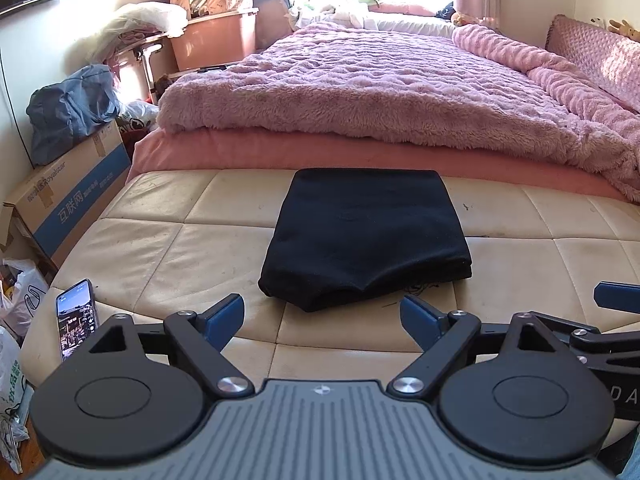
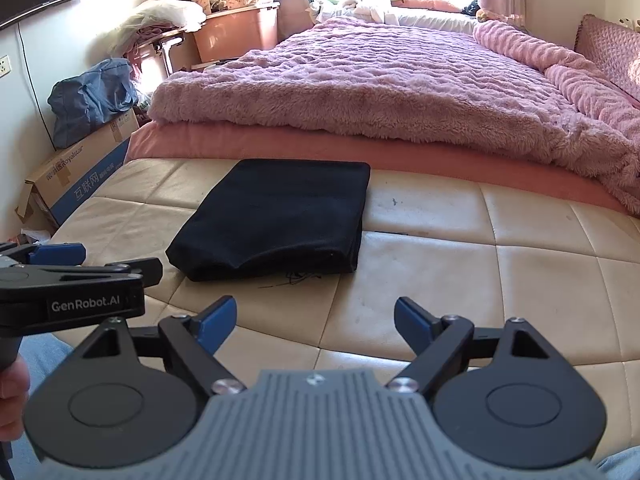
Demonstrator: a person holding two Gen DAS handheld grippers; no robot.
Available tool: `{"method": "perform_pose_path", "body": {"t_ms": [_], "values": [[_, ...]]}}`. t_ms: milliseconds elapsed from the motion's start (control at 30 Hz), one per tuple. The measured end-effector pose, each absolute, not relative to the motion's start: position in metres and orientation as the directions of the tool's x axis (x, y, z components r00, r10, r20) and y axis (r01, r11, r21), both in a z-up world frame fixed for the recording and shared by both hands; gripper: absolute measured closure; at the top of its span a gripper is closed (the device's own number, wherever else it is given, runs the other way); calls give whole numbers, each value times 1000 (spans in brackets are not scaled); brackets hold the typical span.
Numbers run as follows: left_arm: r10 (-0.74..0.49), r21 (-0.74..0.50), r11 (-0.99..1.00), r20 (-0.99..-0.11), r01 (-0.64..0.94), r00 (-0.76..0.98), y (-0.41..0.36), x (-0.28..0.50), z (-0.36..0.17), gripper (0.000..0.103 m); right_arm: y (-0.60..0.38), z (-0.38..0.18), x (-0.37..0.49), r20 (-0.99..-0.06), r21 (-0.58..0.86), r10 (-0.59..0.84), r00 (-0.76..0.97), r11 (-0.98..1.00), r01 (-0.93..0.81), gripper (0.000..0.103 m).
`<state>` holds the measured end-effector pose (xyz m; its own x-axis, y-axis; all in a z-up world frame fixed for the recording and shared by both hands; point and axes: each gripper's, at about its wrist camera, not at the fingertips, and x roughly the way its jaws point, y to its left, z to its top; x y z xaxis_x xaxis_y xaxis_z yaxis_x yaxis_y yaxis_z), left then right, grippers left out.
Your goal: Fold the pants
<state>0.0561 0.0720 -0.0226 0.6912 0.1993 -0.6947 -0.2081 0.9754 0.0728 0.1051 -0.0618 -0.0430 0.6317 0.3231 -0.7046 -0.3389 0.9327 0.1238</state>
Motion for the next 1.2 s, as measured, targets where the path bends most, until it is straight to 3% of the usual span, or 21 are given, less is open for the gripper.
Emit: {"method": "perform_pose_path", "body": {"t_ms": [1200], "values": [[220, 103, 973, -670, -204, 709, 74, 64, -3, 1, -69, -30, 108, -684, 133, 333, 649, 932, -338, 21]]}}
